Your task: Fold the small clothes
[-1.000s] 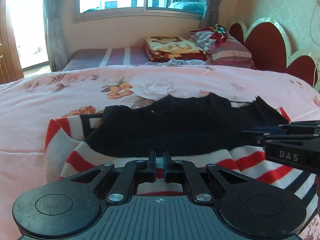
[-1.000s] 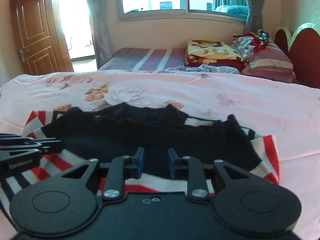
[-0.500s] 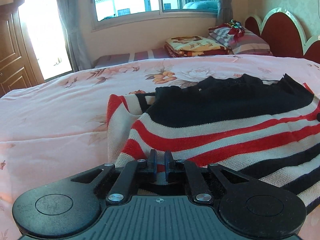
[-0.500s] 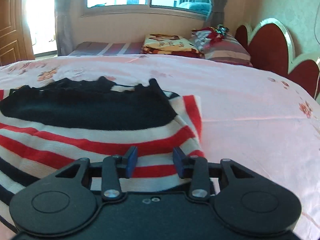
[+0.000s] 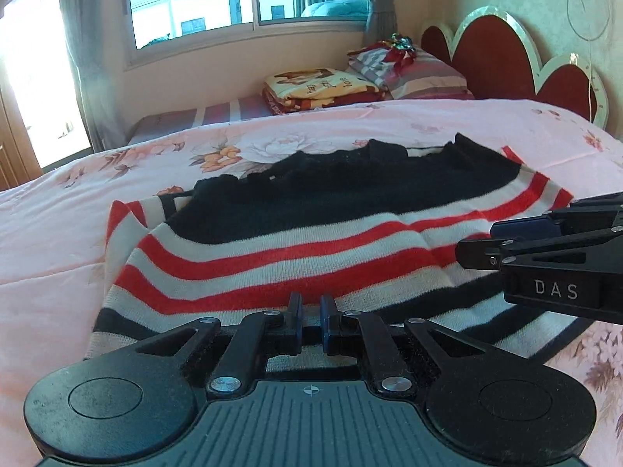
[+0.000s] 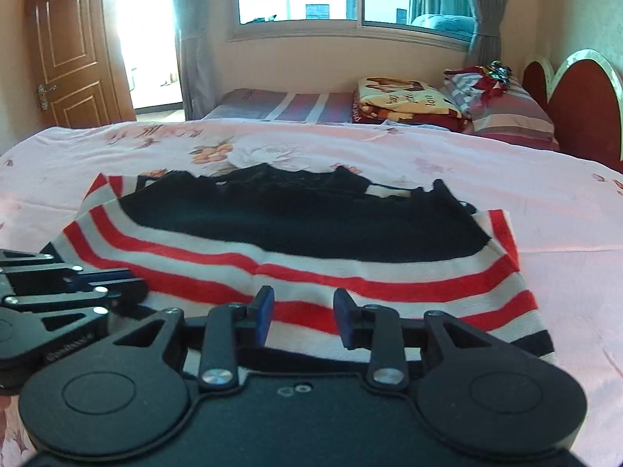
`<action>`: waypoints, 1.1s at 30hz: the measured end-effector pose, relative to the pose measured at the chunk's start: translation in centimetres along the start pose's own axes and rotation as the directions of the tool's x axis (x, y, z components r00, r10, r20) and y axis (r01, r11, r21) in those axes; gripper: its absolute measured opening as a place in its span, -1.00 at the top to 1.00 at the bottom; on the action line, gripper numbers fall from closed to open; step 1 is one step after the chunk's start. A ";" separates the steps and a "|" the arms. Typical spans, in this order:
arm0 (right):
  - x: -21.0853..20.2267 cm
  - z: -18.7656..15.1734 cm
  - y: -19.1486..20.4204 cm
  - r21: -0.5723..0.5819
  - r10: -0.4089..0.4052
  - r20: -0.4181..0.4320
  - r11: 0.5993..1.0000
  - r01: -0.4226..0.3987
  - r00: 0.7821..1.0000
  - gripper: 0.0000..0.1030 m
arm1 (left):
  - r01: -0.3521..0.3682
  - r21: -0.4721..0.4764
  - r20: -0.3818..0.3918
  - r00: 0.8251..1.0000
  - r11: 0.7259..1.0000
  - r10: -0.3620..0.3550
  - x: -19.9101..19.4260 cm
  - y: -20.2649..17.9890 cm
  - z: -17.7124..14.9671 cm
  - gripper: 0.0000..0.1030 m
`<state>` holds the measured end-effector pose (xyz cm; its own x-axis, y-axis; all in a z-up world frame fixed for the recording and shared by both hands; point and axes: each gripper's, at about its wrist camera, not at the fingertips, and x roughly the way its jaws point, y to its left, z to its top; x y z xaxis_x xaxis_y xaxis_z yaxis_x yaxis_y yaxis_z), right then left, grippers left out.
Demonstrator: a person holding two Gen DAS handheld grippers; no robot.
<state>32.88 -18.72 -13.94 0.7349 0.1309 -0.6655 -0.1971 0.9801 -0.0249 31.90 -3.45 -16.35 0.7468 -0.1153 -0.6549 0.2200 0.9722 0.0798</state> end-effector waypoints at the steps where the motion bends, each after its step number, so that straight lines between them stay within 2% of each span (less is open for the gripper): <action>1: 0.2 -0.5 0.0 -0.009 -0.006 -0.016 1.000 0.005 1.000 0.34 | -0.004 0.006 0.003 1.000 1.000 0.004 -0.2 0.2 -0.4 0.83; 6: -0.5 -1.7 -3.1 0.064 -0.049 -0.027 0.997 0.050 0.998 0.28 | -0.038 0.005 0.011 0.999 0.999 0.038 -1.3 2.2 -1.8 0.82; 10: -1.1 -2.8 -5.8 0.094 -0.131 -0.035 0.987 0.134 0.991 0.29 | -0.068 -0.083 -0.011 0.998 0.994 0.067 -1.8 4.3 -2.6 0.82; 14: -1.5 -2.8 -5.8 0.098 -0.138 -0.045 0.985 0.142 0.989 0.28 | -0.093 -0.110 -0.031 0.995 0.990 0.090 -1.7 4.1 -2.4 0.82; 17: -2.1 -2.4 -4.8 0.123 -0.095 -0.026 0.988 0.097 0.995 0.30 | -0.098 -0.154 -0.052 0.995 0.983 0.091 -1.7 3.9 -1.9 0.82; 20: -2.7 -2.2 -3.4 0.101 -0.071 -0.004 0.992 0.071 0.997 0.30 | -0.083 -0.184 -0.059 0.996 0.979 0.073 -2.1 3.7 -1.4 0.81; 33: -3.2 -2.3 0.5 0.067 -0.002 -0.013 0.998 0.003 1.000 0.27 | -0.023 -0.152 -0.054 0.998 0.988 0.015 -3.1 0.1 -1.3 0.78</action>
<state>28.96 -18.95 -13.54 0.7270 0.1270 -0.6747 -0.1508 0.9883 0.0236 28.77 -2.77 -15.31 0.7153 -0.0897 -0.6931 0.1048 0.9943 -0.0205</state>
